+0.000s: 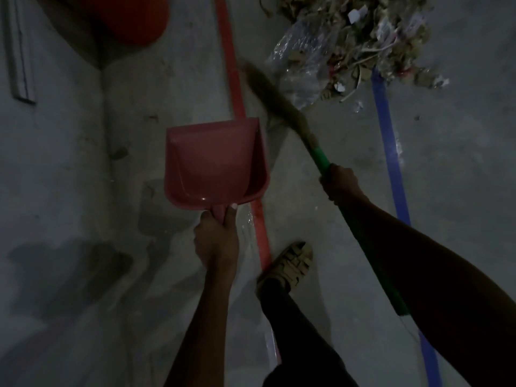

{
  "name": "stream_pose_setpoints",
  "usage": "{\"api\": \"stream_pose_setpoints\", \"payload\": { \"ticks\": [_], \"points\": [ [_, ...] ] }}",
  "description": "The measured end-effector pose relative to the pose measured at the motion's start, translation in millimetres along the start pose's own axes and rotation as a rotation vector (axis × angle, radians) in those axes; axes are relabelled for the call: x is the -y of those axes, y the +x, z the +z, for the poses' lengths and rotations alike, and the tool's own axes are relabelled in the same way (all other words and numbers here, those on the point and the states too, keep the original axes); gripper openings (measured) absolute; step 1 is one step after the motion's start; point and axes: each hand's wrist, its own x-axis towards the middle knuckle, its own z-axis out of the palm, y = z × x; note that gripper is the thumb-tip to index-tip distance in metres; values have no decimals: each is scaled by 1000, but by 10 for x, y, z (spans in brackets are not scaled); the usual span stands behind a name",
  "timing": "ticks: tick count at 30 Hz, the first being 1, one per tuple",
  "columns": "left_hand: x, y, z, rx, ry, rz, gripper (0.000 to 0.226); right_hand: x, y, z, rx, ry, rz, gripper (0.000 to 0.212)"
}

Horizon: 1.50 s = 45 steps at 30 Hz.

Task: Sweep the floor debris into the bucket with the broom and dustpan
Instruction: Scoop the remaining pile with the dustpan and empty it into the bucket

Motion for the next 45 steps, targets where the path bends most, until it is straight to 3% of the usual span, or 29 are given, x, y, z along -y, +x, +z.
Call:
{"api": "stream_pose_setpoints", "payload": {
  "ticks": [4, 10, 14, 18, 26, 37, 45],
  "points": [
    [103, -266, 20, -63, -46, 20, 55, -160, -239, -99, -78, 25, -123, 27],
    [146, -848, -169, -112, -122, 19, 55, -645, -988, -243, 27, 11, -263, 56],
    [146, -1203, -183, -92, -119, 44, 53, -1062, -1157, -246, 162, -49, -191, 55],
    [186, -1461, -16, -47, -95, 6, 55, -1493, -1127, -267, 230, -88, -77, 41],
    [-9, -1695, 405, -29, 7, -40, 54, -1488, -744, -662, -25, -165, -185, 34],
    [-1096, -1473, 539, -15, -40, 40, 55, -1416, -560, -1610, -301, -15, -362, 51],
    [-1675, -1156, 489, -17, -27, 187, 53, -1506, -381, -2187, -383, 186, -205, 53]
  ]
}}
